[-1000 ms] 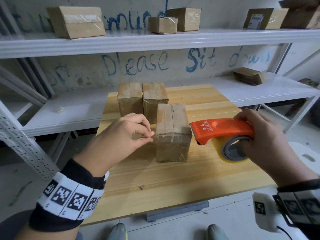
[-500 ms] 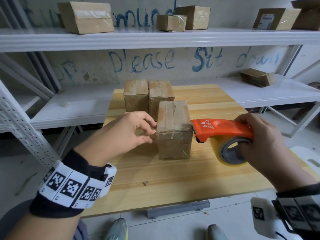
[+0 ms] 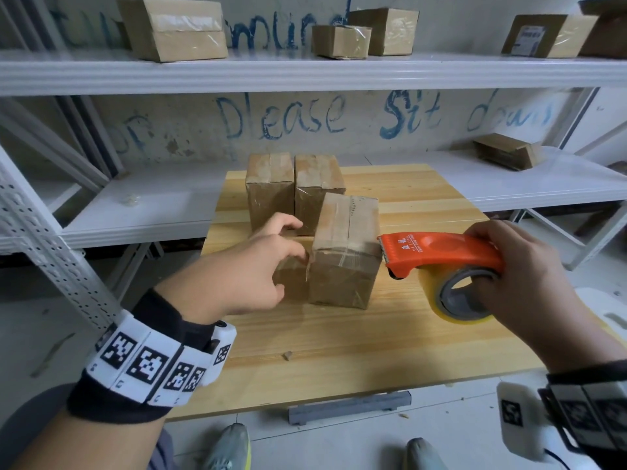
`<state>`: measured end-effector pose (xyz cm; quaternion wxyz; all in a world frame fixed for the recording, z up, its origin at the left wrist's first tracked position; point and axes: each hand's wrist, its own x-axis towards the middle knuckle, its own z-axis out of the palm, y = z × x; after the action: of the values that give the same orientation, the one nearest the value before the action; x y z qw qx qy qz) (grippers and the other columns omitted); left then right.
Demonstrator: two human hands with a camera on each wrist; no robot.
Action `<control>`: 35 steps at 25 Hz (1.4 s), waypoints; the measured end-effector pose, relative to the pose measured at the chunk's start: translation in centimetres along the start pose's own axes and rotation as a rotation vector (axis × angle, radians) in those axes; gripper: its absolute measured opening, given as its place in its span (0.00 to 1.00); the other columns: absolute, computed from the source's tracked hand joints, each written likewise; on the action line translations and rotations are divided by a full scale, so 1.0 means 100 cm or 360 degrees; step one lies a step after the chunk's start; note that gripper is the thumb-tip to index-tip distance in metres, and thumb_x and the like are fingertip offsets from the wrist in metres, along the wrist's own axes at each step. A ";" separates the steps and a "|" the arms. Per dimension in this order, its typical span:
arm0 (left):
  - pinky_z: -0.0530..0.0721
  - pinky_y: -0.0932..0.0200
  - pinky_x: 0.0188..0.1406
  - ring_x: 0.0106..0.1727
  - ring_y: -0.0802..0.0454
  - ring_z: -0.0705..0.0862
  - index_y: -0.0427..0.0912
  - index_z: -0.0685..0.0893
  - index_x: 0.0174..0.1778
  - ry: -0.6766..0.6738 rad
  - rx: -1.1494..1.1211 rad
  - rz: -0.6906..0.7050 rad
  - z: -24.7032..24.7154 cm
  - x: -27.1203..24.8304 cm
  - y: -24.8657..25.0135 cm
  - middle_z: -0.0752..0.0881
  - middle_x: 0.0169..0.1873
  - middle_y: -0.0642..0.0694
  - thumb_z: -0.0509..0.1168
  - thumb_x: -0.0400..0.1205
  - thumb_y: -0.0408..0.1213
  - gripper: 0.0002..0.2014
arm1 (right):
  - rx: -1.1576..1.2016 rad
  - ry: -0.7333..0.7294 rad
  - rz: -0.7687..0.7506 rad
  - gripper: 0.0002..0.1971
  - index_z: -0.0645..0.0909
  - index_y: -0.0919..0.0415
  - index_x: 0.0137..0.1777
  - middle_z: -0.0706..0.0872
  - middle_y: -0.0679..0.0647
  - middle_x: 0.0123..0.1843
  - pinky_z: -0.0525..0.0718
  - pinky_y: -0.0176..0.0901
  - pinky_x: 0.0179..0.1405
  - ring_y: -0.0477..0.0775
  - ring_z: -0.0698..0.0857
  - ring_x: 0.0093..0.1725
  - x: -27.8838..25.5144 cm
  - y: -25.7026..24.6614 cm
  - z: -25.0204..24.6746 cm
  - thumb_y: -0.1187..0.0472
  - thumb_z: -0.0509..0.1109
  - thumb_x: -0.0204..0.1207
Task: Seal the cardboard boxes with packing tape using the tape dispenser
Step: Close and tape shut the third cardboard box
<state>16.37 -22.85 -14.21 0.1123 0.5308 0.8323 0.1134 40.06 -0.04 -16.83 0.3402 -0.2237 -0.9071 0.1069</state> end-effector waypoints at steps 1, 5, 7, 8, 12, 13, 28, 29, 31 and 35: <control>0.88 0.44 0.54 0.73 0.51 0.77 0.56 0.81 0.64 -0.0044 0.0100 -0.0037 0.001 -0.002 0.003 0.49 0.79 0.71 0.70 0.81 0.35 0.18 | -0.0007 -0.0004 0.0005 0.29 0.82 0.64 0.51 0.82 0.56 0.43 0.75 0.46 0.36 0.62 0.79 0.37 0.000 -0.002 0.001 0.85 0.71 0.48; 0.82 0.52 0.59 0.77 0.45 0.72 0.55 0.82 0.56 -0.0110 0.0336 -0.0147 0.002 -0.006 0.014 0.57 0.82 0.58 0.69 0.82 0.42 0.09 | 0.0001 -0.0035 0.0028 0.28 0.81 0.63 0.51 0.82 0.56 0.42 0.73 0.39 0.34 0.61 0.79 0.37 0.000 -0.006 0.002 0.84 0.71 0.50; 0.80 0.52 0.55 0.67 0.49 0.78 0.56 0.76 0.58 0.0034 0.0335 -0.0201 -0.006 -0.006 0.013 0.67 0.73 0.58 0.75 0.78 0.53 0.18 | 0.0008 -0.0024 0.0057 0.27 0.81 0.63 0.50 0.82 0.55 0.42 0.73 0.42 0.34 0.60 0.78 0.36 0.002 -0.006 0.002 0.83 0.71 0.50; 0.82 0.51 0.56 0.66 0.51 0.78 0.57 0.71 0.64 0.0137 0.0268 -0.0178 -0.009 -0.006 0.013 0.68 0.72 0.60 0.76 0.75 0.57 0.27 | 0.0010 -0.0023 0.0070 0.27 0.81 0.63 0.50 0.82 0.55 0.41 0.72 0.40 0.33 0.59 0.78 0.36 0.002 -0.006 0.003 0.83 0.71 0.50; 0.68 0.50 0.82 0.86 0.66 0.53 0.66 0.62 0.83 0.0277 0.0018 0.0150 -0.002 0.000 0.029 0.54 0.85 0.69 0.75 0.77 0.56 0.40 | 0.0020 -0.0069 0.0105 0.24 0.79 0.62 0.50 0.80 0.51 0.40 0.69 0.28 0.34 0.55 0.76 0.36 0.000 -0.014 0.006 0.79 0.74 0.53; 0.69 0.49 0.81 0.86 0.66 0.53 0.64 0.65 0.83 0.0272 0.0039 0.0173 0.005 0.004 0.033 0.56 0.86 0.67 0.75 0.78 0.54 0.38 | 0.0013 -0.0095 0.0095 0.25 0.79 0.61 0.51 0.80 0.52 0.41 0.69 0.28 0.34 0.56 0.76 0.37 0.000 -0.017 0.008 0.76 0.76 0.53; 0.87 0.42 0.60 0.70 0.43 0.85 0.51 0.80 0.66 0.0555 0.0086 0.0084 0.023 0.019 0.032 0.85 0.69 0.49 0.74 0.81 0.38 0.18 | -0.0182 -0.0341 0.0132 0.19 0.78 0.62 0.47 0.79 0.55 0.36 0.68 0.38 0.28 0.56 0.75 0.32 -0.002 -0.013 0.013 0.79 0.70 0.57; 0.87 0.42 0.60 0.69 0.44 0.85 0.51 0.81 0.67 0.0569 0.0067 0.0073 0.023 0.019 0.031 0.85 0.69 0.50 0.74 0.80 0.39 0.19 | -0.0196 -0.0344 0.0130 0.18 0.78 0.63 0.46 0.79 0.55 0.35 0.68 0.37 0.28 0.56 0.75 0.32 -0.002 -0.012 0.011 0.79 0.71 0.57; 0.85 0.40 0.63 0.69 0.45 0.85 0.52 0.81 0.67 0.0589 0.0050 0.0062 0.024 0.019 0.032 0.85 0.68 0.51 0.75 0.79 0.41 0.20 | -0.0220 -0.0361 0.0147 0.19 0.79 0.63 0.46 0.79 0.55 0.35 0.67 0.35 0.29 0.56 0.75 0.32 -0.001 -0.010 0.008 0.79 0.71 0.56; 0.82 0.34 0.66 0.66 0.42 0.86 0.54 0.81 0.67 0.0547 0.0066 -0.0004 0.020 0.016 0.037 0.84 0.70 0.47 0.77 0.78 0.43 0.22 | -0.0259 -0.0393 0.0203 0.19 0.80 0.63 0.48 0.78 0.55 0.34 0.65 0.34 0.28 0.56 0.74 0.32 -0.001 -0.006 0.005 0.79 0.72 0.57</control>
<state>19.46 -19.76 -15.05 -0.0425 0.5046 0.8422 0.1852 39.54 -0.65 -17.04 0.1993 -0.2927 -0.9317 0.0811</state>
